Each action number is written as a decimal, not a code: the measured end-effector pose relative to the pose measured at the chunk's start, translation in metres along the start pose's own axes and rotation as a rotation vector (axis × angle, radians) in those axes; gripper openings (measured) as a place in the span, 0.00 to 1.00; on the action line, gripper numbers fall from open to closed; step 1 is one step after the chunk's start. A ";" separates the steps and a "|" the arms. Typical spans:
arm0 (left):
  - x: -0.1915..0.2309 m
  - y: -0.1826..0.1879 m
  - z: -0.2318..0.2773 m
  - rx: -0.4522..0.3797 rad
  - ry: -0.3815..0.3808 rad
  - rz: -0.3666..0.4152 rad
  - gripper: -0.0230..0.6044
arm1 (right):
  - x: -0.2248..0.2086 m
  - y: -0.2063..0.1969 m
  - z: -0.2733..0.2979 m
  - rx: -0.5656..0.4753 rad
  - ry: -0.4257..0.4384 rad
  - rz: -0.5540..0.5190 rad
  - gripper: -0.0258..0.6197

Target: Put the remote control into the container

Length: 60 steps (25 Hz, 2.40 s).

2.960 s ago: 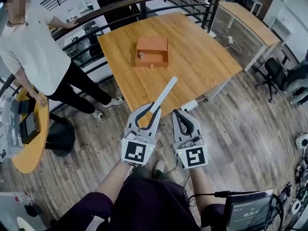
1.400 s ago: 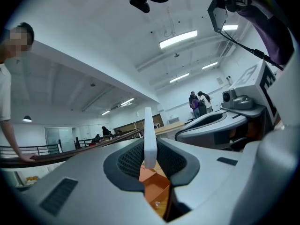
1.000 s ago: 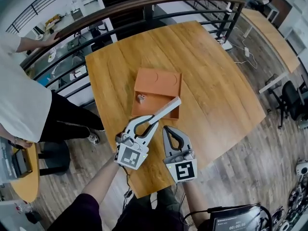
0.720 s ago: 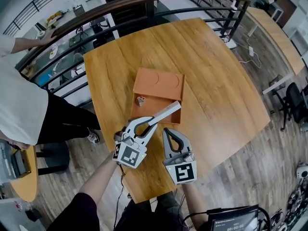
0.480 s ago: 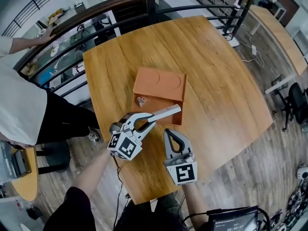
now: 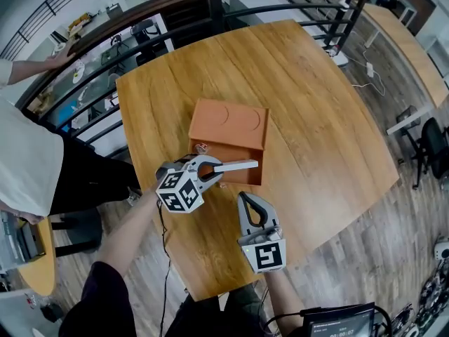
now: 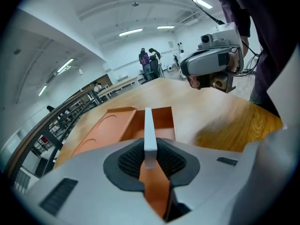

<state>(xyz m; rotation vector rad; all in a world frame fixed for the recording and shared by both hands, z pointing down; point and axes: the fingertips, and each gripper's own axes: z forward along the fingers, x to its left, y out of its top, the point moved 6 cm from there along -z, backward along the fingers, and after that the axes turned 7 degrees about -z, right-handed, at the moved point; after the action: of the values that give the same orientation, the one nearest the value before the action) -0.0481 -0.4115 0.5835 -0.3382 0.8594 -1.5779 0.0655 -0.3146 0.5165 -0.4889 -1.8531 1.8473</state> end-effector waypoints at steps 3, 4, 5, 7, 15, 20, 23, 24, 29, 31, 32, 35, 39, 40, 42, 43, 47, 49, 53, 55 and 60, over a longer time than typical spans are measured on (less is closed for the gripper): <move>0.005 -0.002 0.010 0.025 -0.017 -0.012 0.17 | -0.004 -0.002 -0.001 0.002 -0.007 0.005 0.06; 0.007 -0.003 0.012 0.034 -0.022 -0.018 0.17 | -0.005 -0.002 -0.002 0.003 -0.009 0.007 0.06; 0.007 -0.005 0.015 0.043 -0.027 -0.023 0.17 | -0.006 -0.003 -0.002 0.004 -0.011 0.008 0.06; 0.008 -0.007 0.020 0.056 -0.031 -0.033 0.17 | -0.009 -0.004 -0.003 0.006 -0.015 0.011 0.06; 0.011 -0.016 0.033 0.092 -0.030 -0.042 0.17 | -0.015 -0.009 -0.002 0.004 -0.022 0.017 0.06; 0.011 -0.024 0.040 0.163 -0.033 -0.034 0.17 | -0.016 -0.010 -0.003 0.009 -0.025 0.023 0.06; 0.012 -0.024 0.043 0.186 -0.042 -0.040 0.17 | -0.016 -0.009 -0.004 0.008 -0.029 0.027 0.06; 0.013 -0.024 0.043 0.189 -0.043 -0.042 0.17 | -0.016 -0.008 -0.004 0.009 -0.030 0.027 0.06; 0.012 -0.023 0.043 0.192 -0.044 -0.050 0.17 | -0.019 -0.008 -0.008 0.008 -0.033 0.026 0.06; 0.011 -0.023 0.043 0.186 -0.056 -0.066 0.17 | -0.019 -0.008 -0.009 0.009 -0.034 0.028 0.06; 0.011 -0.023 0.043 0.183 -0.065 -0.079 0.20 | -0.020 -0.009 -0.009 0.009 -0.034 0.027 0.06; 0.012 -0.021 0.043 0.185 -0.084 -0.095 0.25 | -0.022 -0.010 -0.009 0.011 -0.033 0.028 0.06; 0.011 -0.017 0.038 0.181 -0.107 -0.104 0.28 | -0.022 -0.010 -0.008 0.010 -0.031 0.031 0.06; 0.011 -0.016 0.037 0.181 -0.111 -0.107 0.28 | -0.022 -0.009 -0.007 0.011 -0.031 0.032 0.06; 0.010 -0.014 0.034 0.175 -0.113 -0.111 0.28 | -0.022 -0.008 -0.006 0.010 -0.031 0.033 0.06; 0.010 -0.013 0.033 0.169 -0.109 -0.113 0.28 | -0.022 -0.007 -0.006 0.008 -0.031 0.033 0.06; 0.011 -0.003 0.020 0.111 -0.059 -0.134 0.28 | -0.021 -0.004 -0.008 0.006 -0.029 0.029 0.06; 0.012 0.007 0.011 0.048 -0.005 -0.170 0.28 | -0.021 -0.003 -0.008 0.006 -0.033 0.031 0.06; 0.007 0.023 -0.007 -0.094 0.125 -0.254 0.27 | -0.023 -0.001 -0.008 0.003 -0.042 0.037 0.06; 0.000 0.028 -0.018 -0.149 0.184 -0.295 0.19 | -0.022 0.001 -0.009 0.024 -0.036 0.024 0.06; -0.024 0.042 -0.051 -0.253 0.310 -0.398 0.08 | -0.012 0.016 -0.013 0.012 -0.025 0.010 0.06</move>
<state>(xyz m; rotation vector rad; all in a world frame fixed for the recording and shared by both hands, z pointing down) -0.0464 -0.3712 0.5258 -0.4739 1.2976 -1.9240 0.0812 -0.3104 0.4995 -0.4733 -1.8586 1.8779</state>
